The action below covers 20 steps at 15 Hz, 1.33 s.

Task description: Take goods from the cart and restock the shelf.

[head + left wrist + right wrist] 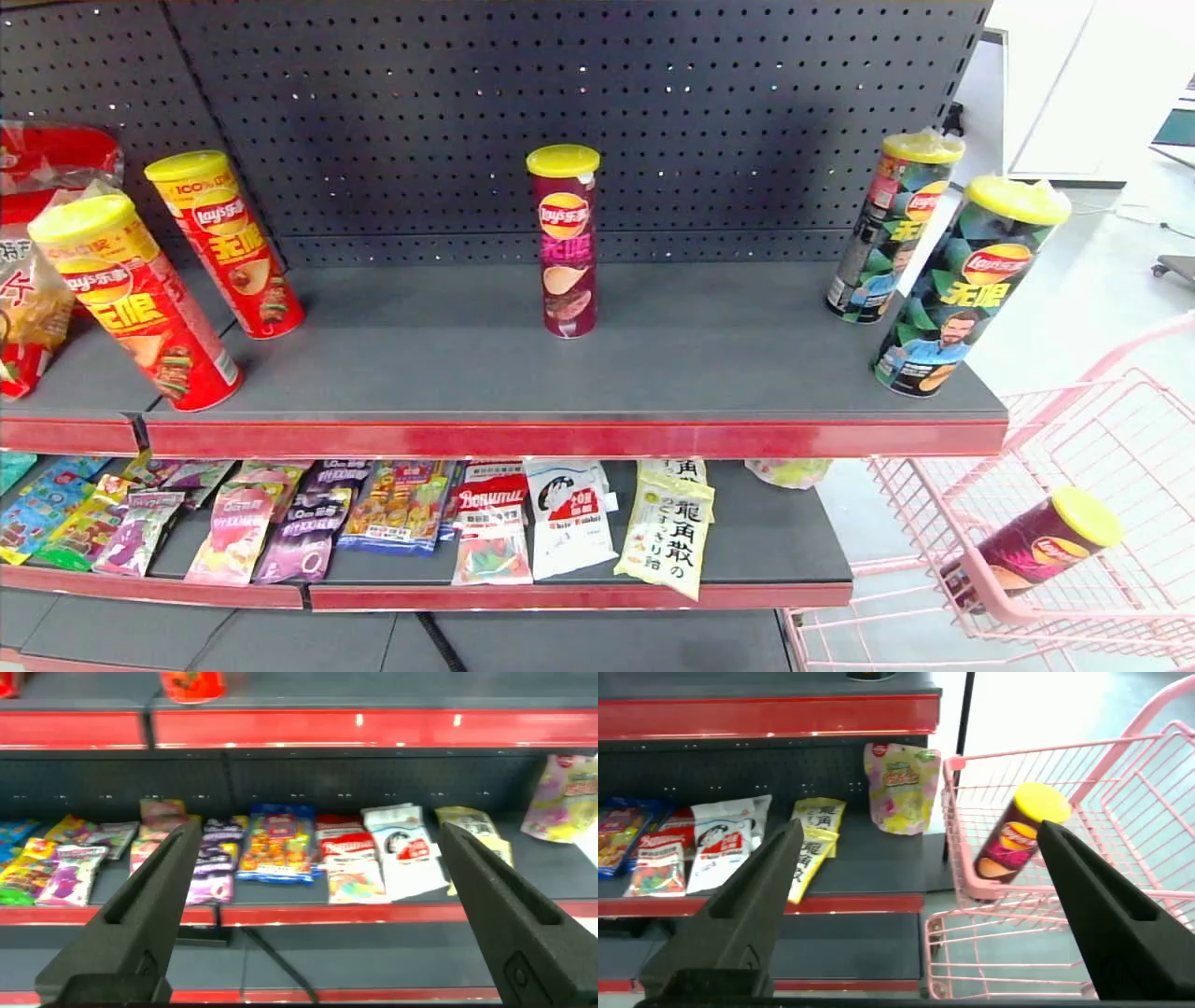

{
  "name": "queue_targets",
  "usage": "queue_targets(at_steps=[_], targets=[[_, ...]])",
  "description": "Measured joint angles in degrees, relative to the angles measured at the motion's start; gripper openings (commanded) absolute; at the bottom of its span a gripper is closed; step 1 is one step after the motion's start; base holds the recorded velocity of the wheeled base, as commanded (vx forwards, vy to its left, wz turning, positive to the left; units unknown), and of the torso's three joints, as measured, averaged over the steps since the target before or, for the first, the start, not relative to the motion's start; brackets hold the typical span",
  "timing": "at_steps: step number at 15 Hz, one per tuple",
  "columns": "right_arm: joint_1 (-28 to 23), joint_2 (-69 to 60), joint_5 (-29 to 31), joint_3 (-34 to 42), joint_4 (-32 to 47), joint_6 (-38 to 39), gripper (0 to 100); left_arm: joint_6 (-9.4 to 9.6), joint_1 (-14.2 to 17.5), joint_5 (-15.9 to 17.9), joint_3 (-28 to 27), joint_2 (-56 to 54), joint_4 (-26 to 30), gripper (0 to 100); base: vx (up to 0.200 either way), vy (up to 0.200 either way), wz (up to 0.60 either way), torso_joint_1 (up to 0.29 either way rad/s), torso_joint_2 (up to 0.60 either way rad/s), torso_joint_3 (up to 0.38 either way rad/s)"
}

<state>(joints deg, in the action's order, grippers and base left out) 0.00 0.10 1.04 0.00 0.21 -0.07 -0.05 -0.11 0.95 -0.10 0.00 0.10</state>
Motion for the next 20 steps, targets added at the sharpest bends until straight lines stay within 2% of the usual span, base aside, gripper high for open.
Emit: queue_targets(at_steps=[4,16,20], targets=[[0.0,0.0,0.0,0.0,0.0,0.1,100,0.00,0.1,0.0,0.0,0.0,0.0,100,0.000,-0.050,0.00,0.002,0.00,0.001],[0.0,0.0,0.0,0.0,0.0,0.1,100,-0.02,0.0,0.0,0.0,0.0,0.0,100,0.000,0.000,-0.60,0.001,0.00,0.003],[0.0,0.0,0.0,0.0,0.0,0.1,100,-0.02,0.0,0.0,0.0,0.0,0.0,100,0.000,0.000,0.00,0.000,0.00,0.000]])
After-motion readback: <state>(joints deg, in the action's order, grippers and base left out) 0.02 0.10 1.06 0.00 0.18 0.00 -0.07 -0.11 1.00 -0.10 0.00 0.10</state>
